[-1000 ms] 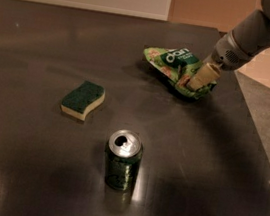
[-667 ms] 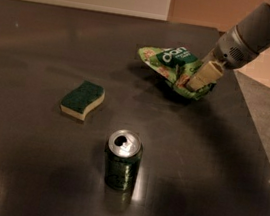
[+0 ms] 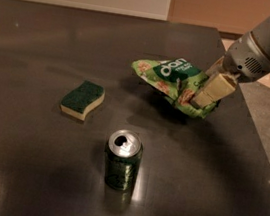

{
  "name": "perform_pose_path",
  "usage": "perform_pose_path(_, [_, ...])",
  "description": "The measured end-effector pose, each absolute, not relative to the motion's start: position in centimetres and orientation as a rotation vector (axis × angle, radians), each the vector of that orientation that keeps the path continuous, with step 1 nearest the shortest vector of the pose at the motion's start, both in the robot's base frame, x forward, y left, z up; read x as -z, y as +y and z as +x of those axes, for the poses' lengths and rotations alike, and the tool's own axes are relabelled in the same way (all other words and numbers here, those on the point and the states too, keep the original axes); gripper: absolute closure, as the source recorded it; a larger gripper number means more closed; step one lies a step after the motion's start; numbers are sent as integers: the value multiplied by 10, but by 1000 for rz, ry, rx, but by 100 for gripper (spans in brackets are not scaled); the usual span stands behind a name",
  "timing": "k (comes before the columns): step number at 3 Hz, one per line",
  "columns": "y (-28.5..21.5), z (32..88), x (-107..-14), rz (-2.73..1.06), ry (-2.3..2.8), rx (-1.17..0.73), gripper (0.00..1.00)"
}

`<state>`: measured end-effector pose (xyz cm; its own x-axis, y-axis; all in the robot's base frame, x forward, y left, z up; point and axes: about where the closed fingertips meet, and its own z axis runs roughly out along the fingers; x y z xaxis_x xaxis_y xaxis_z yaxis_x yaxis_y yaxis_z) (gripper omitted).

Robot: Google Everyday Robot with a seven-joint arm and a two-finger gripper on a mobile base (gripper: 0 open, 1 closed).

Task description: Move green rice chip bag near green can

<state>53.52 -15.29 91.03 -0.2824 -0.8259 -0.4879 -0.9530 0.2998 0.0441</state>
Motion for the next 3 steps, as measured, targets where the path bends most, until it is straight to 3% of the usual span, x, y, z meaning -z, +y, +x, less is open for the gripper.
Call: perform_pose_path(3, [-135,435,-893,-1695,2216,-442,100])
